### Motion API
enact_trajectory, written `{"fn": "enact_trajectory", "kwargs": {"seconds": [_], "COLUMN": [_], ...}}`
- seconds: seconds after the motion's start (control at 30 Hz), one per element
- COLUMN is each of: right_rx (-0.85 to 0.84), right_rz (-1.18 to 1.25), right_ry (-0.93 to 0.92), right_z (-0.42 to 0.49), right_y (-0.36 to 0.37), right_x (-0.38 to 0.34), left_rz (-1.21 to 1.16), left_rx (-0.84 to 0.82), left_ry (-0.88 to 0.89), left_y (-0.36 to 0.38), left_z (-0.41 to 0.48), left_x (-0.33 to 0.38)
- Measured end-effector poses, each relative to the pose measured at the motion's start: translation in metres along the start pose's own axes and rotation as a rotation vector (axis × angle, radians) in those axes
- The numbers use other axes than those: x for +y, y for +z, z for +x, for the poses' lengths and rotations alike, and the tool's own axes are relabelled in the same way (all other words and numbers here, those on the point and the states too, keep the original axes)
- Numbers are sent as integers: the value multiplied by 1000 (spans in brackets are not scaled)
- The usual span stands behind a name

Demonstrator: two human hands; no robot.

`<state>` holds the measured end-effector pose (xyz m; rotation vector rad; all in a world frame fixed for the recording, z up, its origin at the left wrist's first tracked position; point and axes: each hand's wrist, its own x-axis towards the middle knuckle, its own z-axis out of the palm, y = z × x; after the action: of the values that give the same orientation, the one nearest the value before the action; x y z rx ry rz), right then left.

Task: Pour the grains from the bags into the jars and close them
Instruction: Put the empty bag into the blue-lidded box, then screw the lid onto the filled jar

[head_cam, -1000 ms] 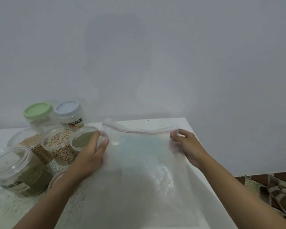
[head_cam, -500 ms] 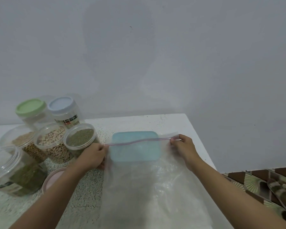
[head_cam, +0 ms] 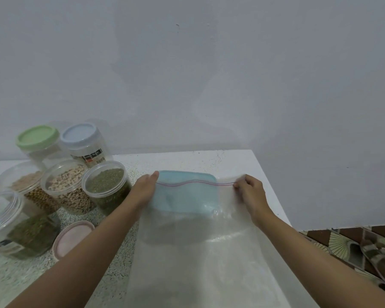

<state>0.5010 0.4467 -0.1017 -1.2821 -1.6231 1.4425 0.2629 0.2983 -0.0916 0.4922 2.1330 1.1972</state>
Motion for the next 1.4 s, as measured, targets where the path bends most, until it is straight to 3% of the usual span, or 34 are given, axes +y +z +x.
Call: {"fn": "enact_trajectory", "kwargs": {"seconds": [0.4, 0.53, 0.7, 1.0, 1.2, 1.4], "right_rx": [-79, -107, -124, -62, -15, -53], "right_rz": [-42, -41, 41, 6, -69, -191], "right_ry": [-68, -63, -93, -40, -82, -133], "right_z": [2, 3, 7, 11, 19, 24], "right_y": [4, 1, -5, 5, 11, 13], "right_x": [-5, -1, 2, 7, 4, 6], "left_rz": [522, 475, 426, 196, 48, 215], "left_rx": [-34, -71, -40, 231, 131, 27], "left_ry": [175, 272, 527, 869, 777, 570], "left_y": [-3, -10, -27, -62, -76, -46], "left_z": [34, 28, 1, -48, -50, -32], "left_x": [31, 40, 81, 134, 130, 73]}}
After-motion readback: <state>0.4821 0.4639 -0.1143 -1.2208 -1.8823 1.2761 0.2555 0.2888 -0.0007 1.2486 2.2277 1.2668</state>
